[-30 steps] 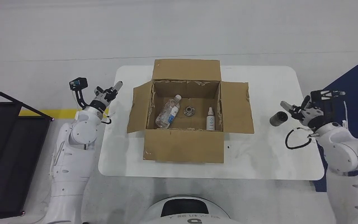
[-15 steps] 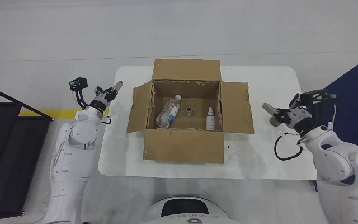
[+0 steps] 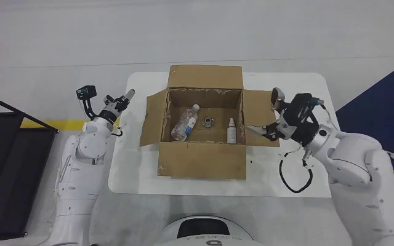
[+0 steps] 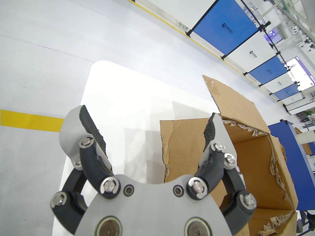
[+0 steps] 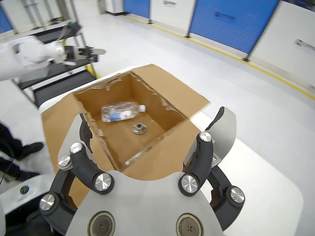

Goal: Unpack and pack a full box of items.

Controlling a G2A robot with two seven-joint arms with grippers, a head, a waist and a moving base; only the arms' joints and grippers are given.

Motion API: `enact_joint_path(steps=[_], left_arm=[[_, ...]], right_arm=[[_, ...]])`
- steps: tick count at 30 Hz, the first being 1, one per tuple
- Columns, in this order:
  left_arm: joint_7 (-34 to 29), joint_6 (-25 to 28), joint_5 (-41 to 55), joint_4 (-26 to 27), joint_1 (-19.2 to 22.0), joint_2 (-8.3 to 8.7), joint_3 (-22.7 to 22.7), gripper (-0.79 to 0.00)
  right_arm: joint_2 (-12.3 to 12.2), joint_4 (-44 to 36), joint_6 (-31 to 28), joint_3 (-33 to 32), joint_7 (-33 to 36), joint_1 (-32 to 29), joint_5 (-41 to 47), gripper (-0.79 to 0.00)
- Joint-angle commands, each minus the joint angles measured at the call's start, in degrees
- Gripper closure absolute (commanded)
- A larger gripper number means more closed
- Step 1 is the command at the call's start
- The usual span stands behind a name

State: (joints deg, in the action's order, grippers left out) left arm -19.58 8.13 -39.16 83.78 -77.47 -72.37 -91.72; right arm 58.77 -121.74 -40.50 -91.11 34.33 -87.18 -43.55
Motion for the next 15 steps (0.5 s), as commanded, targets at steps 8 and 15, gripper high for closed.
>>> enact_joint_path(steps=[8, 15], left_arm=[[0.0, 0.0, 0.0, 0.0, 0.0, 0.00, 0.0, -0.785], [0.0, 0.0, 0.0, 0.0, 0.0, 0.00, 0.0, -0.785]], right_arm=[[2.4, 19.8, -8.0, 28.8, 12.0, 28.0, 5.1, -0.785], [4.8, 33.0, -5.5, 37.3, 12.5, 39.5, 6.1, -0.588]])
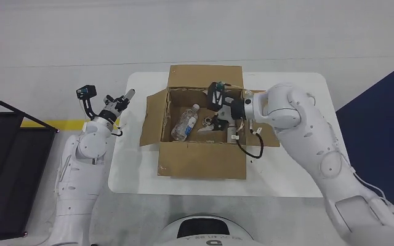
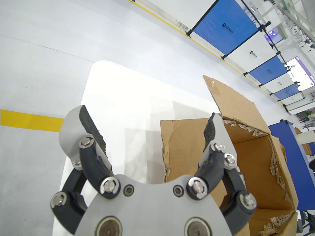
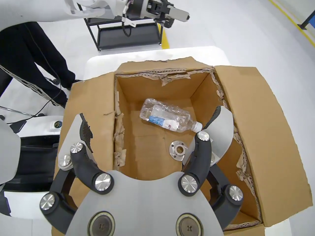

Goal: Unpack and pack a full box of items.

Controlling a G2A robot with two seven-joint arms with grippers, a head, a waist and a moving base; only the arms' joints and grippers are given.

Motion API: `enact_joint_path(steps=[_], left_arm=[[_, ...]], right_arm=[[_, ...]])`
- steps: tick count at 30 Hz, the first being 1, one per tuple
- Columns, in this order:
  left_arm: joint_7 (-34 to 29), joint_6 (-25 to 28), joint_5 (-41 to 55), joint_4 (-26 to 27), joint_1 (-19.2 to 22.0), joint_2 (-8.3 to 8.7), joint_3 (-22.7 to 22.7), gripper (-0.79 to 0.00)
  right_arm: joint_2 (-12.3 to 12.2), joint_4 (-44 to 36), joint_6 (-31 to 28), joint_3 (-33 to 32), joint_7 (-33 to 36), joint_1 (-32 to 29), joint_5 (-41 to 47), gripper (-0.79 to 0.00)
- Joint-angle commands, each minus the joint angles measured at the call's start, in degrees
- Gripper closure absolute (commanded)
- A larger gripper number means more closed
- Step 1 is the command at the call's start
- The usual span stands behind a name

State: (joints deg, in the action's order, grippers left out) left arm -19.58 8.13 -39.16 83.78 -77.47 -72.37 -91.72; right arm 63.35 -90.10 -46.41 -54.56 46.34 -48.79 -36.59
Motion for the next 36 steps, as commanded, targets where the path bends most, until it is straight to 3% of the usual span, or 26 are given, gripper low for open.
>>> enact_joint_path(steps=[1, 6, 9, 15, 25, 36], left_arm=[[0.0, 0.0, 0.0, 0.0, 0.0, 0.00, 0.0, -0.785], [0.0, 0.0, 0.0, 0.0, 0.0, 0.00, 0.0, -0.785], [0.0, 0.0, 0.0, 0.0, 0.0, 0.00, 0.0, -0.785], [0.0, 0.0, 0.0, 0.0, 0.0, 0.00, 0.0, -0.785], [0.0, 0.0, 0.0, 0.0, 0.0, 0.00, 0.0, -0.785], [0.0, 0.0, 0.0, 0.0, 0.0, 0.00, 0.0, -0.785]], right_arm=[[0.4, 2.1, 1.1, 1.6, 1.0, 2.0, -2.2, -0.576], [1.6, 6.0, 4.8, 7.0, 2.0, 4.6, -11.4, -0.573], [2.6, 8.8, 7.0, 10.3, 0.7, 6.0, -17.4, -0.628], [5.1, 15.9, 10.6, 16.5, -1.8, 8.9, -24.1, -0.613], [10.1, 29.3, 13.1, 23.5, -5.2, 13.4, -25.6, -0.480], [14.0, 35.4, 14.1, 27.6, -6.6, 15.4, -28.3, -0.388]])
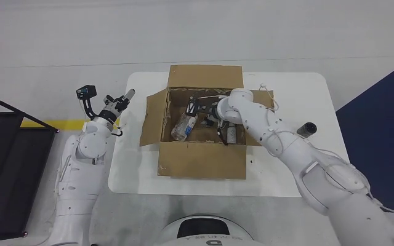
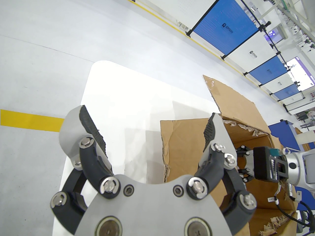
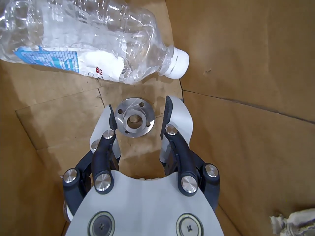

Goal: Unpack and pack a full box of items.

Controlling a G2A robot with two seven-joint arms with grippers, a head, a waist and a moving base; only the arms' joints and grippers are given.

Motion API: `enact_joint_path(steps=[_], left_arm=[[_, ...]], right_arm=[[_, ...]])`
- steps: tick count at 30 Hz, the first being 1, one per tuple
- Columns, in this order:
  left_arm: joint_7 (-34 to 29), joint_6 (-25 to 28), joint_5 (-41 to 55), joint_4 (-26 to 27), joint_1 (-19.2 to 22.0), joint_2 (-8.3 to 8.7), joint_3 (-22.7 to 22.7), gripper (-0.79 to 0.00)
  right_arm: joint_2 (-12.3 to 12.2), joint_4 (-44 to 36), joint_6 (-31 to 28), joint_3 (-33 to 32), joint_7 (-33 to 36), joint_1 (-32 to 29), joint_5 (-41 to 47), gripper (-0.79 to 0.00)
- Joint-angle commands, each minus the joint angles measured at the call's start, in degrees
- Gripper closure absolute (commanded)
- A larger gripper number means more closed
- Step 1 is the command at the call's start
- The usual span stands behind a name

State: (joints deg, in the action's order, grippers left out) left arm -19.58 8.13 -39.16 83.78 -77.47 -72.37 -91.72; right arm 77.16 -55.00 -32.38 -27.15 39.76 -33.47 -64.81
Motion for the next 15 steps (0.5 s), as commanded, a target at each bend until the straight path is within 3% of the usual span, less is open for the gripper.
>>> enact_joint_path(steps=[1, 15], left_arm=[[0.0, 0.0, 0.0, 0.0, 0.0, 0.00, 0.0, -0.785], [0.0, 0.0, 0.0, 0.0, 0.0, 0.00, 0.0, -0.785]], right_arm=[[0.5, 0.7, 0.0, 0.3, -0.1, 0.2, -0.2, -0.388], [2.6, 6.3, -1.9, 0.3, 0.9, 1.2, 0.6, -0.317]])
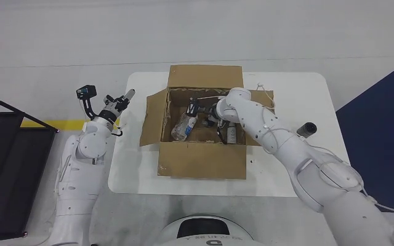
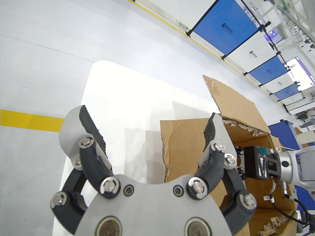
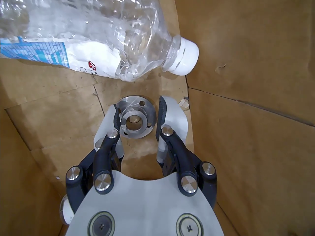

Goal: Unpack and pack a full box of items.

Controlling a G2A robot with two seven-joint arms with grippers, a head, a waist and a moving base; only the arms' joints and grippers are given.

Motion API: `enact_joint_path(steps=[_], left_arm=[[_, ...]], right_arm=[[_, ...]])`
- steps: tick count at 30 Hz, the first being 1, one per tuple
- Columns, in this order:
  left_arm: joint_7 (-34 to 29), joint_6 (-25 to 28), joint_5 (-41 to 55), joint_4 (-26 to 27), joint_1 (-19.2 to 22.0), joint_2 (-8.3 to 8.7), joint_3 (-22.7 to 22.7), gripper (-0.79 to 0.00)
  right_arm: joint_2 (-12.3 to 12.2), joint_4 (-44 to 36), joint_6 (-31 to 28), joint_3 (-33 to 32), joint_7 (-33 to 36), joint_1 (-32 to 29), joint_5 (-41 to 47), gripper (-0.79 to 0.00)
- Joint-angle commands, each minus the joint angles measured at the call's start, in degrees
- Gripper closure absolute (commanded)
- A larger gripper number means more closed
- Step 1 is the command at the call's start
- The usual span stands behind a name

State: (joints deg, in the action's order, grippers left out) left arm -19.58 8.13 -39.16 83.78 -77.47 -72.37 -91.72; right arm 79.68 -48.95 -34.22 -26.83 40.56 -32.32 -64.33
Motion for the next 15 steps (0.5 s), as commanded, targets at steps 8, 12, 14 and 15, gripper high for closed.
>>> enact_joint_path(steps=[8, 12, 14, 15], left_arm=[[0.0, 0.0, 0.0, 0.0, 0.0, 0.00, 0.0, -0.785], [0.0, 0.0, 0.0, 0.0, 0.0, 0.00, 0.0, -0.785], [0.0, 0.0, 0.0, 0.0, 0.0, 0.00, 0.0, -0.785], [0.0, 0.0, 0.0, 0.0, 0.0, 0.00, 0.0, -0.785]], right_arm=[[1.0, 2.1, -0.1, 0.0, 0.9, -0.1, -0.3, -0.160], [1.2, 2.7, 0.5, -0.6, 0.4, 0.2, -0.3, 0.000], [1.2, 2.7, 0.8, -1.2, -0.2, 0.3, -0.3, 0.000], [1.0, 2.6, 0.9, -1.6, -0.4, 0.3, -0.4, 0.000]])
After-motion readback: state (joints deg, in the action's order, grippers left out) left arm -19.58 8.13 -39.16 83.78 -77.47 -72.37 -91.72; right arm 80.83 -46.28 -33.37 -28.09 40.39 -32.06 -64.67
